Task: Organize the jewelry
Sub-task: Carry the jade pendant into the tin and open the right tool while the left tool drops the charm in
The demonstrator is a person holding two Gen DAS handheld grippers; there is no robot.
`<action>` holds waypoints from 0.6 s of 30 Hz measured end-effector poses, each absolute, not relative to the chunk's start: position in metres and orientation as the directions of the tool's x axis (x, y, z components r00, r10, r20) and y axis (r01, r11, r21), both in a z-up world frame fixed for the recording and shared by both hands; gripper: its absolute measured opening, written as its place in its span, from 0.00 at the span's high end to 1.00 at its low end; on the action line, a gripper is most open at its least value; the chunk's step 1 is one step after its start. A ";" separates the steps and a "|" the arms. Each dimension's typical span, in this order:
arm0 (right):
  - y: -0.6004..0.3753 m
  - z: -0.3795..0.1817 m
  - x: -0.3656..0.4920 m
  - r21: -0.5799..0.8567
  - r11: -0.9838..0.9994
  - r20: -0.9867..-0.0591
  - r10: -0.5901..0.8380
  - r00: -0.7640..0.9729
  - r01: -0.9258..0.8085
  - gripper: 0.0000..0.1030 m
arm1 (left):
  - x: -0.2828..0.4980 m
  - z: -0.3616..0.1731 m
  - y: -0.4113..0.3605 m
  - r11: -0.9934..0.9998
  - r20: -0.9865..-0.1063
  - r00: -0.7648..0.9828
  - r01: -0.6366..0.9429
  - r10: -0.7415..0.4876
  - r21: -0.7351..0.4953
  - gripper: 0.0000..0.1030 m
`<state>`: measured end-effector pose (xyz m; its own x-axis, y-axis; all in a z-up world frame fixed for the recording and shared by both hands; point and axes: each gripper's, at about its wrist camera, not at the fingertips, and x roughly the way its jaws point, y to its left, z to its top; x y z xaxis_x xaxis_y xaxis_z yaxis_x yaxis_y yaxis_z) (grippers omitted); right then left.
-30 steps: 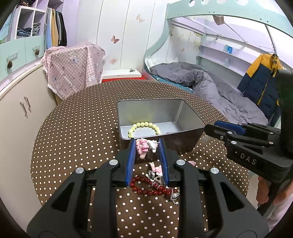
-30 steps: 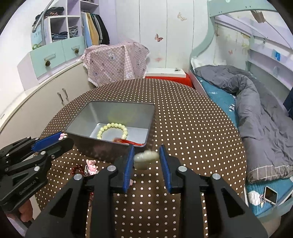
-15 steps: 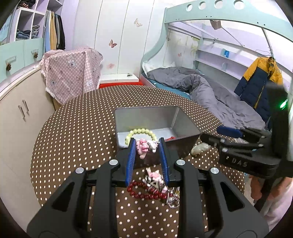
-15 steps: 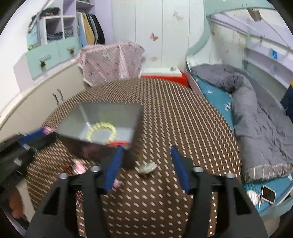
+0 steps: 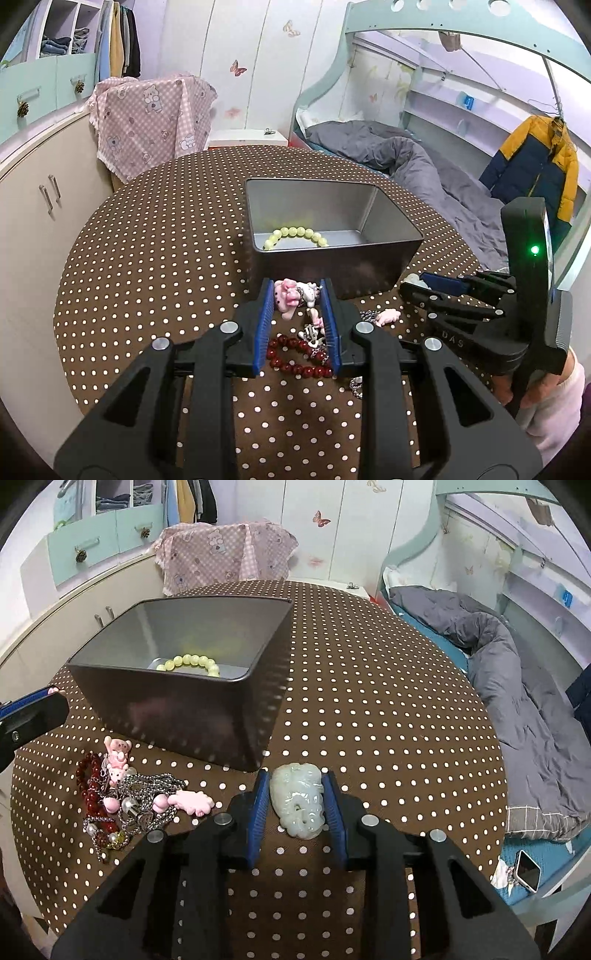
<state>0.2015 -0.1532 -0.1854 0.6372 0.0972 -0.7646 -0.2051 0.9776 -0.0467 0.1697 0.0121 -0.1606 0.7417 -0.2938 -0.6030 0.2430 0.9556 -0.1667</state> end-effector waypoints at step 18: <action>-0.149 -0.104 0.203 0.057 0.973 -0.622 0.209 0.754 -0.223 0.74 | 0.201 -0.136 0.003 0.946 -0.549 0.771 0.262 -0.323 -0.189 0.75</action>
